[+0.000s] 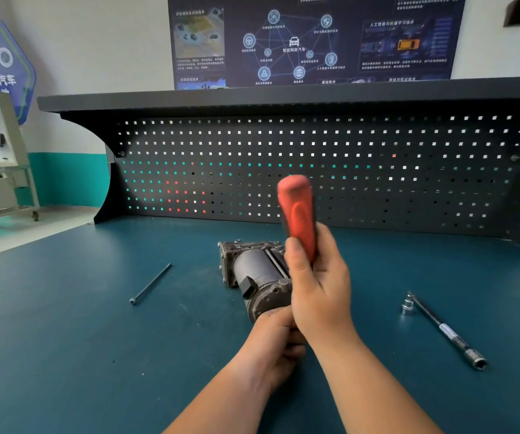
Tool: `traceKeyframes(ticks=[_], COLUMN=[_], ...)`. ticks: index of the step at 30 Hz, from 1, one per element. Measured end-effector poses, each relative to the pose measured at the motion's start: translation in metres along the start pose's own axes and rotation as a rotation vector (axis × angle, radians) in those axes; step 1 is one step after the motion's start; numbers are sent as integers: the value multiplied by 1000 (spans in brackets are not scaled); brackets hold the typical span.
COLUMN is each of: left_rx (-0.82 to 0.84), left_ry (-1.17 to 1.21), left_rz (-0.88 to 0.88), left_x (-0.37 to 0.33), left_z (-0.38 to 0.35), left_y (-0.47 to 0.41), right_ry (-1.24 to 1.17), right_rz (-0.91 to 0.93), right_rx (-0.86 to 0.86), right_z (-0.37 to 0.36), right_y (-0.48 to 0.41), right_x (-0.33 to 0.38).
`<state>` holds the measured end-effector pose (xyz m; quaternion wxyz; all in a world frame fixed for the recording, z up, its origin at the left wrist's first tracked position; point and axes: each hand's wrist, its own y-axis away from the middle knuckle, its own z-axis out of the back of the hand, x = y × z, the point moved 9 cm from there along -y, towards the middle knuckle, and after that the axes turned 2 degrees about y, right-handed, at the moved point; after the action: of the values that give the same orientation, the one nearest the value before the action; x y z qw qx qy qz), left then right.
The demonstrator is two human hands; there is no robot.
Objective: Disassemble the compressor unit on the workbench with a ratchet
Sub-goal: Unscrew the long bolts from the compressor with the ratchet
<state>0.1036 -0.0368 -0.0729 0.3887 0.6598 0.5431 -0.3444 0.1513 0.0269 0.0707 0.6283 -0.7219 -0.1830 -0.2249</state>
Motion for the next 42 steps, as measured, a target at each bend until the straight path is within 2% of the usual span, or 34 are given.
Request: traceKeyframes(ticks=[2, 4, 7, 9, 10, 12, 15, 21, 24, 26, 28, 30, 33, 34, 36, 38, 42], left_rx=[10, 22, 31, 36, 32, 16, 5, 0, 1, -1, 6, 6, 17, 26, 30, 19, -4], left_ry=[34, 82, 146, 156, 144, 114, 105, 82, 76, 83, 92, 115, 168, 171, 159, 140, 39], left_rz=[-6, -5, -1, -5, -3, 17, 50, 73, 66, 63, 37, 22, 18, 13, 17, 35, 30], left_x=[-1, -2, -2, -1, 0, 1, 4, 6, 6, 7, 3, 1, 0, 0, 1, 2, 1], left_z=[-1, -2, -4, -6, -5, -3, 0, -3, -1, 1, 0, 0, -3, -5, -6, -4, -1], left_y=[0, 0, -1, -2, -3, -4, -2, 0, -1, -2, -2, -2, -1, -2, -2, -1, 1], right_ry=[-137, -294, -495, -616, -642, -617, -508, -302, -150, -136, -219, -346, -551, -629, -714, -675, -482], right_rz=[-140, -309, -680, -898, -948, -928, -726, -272, -168, -155, -204, -339, -747, -867, -978, -946, -670], right_rx=[-144, -361, -697, -834, -863, -853, -736, -342, -147, -73, -147, -372, -739, -819, -908, -887, -721], right_z=[15, 40, 74, 80, 79, 79, 75, 39, 21, 12, 18, 42, 75, 78, 79, 79, 75], right_y=[-4, -7, 9, 29, 34, 32, 12, -8, -6, -5, -7, -8, 16, 27, 41, 38, 10], right_x=[-14, -38, -84, -108, -113, -113, -88, -30, -19, -16, -21, -41, -89, -102, -117, -116, -82])
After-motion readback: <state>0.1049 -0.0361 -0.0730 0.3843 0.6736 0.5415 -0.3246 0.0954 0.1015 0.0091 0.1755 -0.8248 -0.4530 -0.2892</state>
